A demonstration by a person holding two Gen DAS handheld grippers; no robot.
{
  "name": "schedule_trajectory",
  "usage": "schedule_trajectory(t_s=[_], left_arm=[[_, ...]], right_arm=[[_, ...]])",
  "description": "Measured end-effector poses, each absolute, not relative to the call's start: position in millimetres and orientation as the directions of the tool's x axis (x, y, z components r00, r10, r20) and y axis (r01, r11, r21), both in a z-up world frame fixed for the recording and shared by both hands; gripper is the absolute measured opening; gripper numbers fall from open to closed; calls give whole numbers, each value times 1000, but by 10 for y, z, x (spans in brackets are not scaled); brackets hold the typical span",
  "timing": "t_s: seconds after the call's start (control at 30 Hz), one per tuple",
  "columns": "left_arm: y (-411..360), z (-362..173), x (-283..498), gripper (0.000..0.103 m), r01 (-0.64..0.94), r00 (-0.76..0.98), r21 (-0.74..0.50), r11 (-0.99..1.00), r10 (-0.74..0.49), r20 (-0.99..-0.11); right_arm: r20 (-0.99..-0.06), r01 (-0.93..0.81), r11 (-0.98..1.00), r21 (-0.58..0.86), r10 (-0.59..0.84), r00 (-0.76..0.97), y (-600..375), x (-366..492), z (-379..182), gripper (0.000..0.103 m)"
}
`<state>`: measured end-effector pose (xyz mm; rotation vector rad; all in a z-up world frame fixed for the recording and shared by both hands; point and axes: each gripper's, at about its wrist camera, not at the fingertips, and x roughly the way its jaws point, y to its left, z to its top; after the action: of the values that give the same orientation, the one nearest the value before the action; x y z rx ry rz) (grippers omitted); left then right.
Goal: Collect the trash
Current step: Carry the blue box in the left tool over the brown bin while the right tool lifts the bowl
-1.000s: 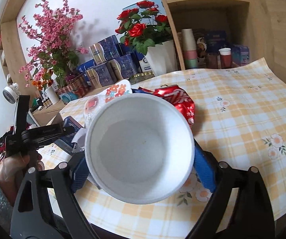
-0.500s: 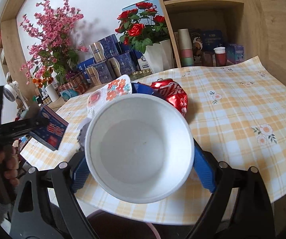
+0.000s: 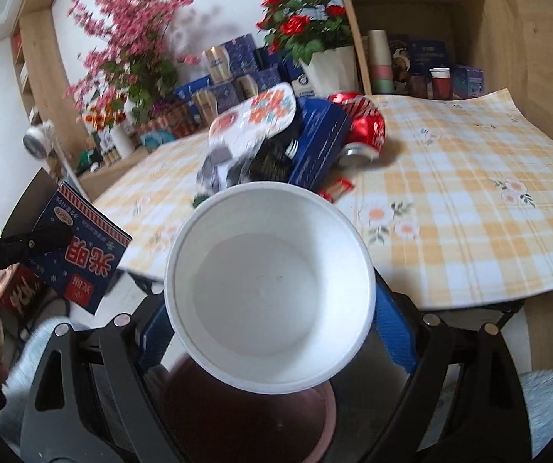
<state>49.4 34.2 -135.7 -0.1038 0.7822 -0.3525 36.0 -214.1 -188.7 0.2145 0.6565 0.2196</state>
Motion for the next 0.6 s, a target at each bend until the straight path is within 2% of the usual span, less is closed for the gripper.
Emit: schedule_trajectory(t_s=[0.2, 0.33, 0.5, 0.6], left_arm=[[151, -1922, 364, 35, 293, 585, -187, 938, -331, -741], [63, -2326, 426, 35, 308, 485, -163, 937, -302, -821], [154, -2674, 650, 35, 224, 377, -207, 952, -281, -883], [155, -2912, 755, 35, 180, 298, -181, 967, -229, -927]], right_arm=[[-623, -115, 973, 201, 217, 751, -2136, 251, -2096, 87], [-657, -89, 979, 184, 189, 730, -2200, 253, -2214, 87], [-682, -69, 983, 168, 166, 712, -2257, 302, -2325, 87], [-702, -70, 984, 162, 165, 692, -2248, 333, -2395, 87]])
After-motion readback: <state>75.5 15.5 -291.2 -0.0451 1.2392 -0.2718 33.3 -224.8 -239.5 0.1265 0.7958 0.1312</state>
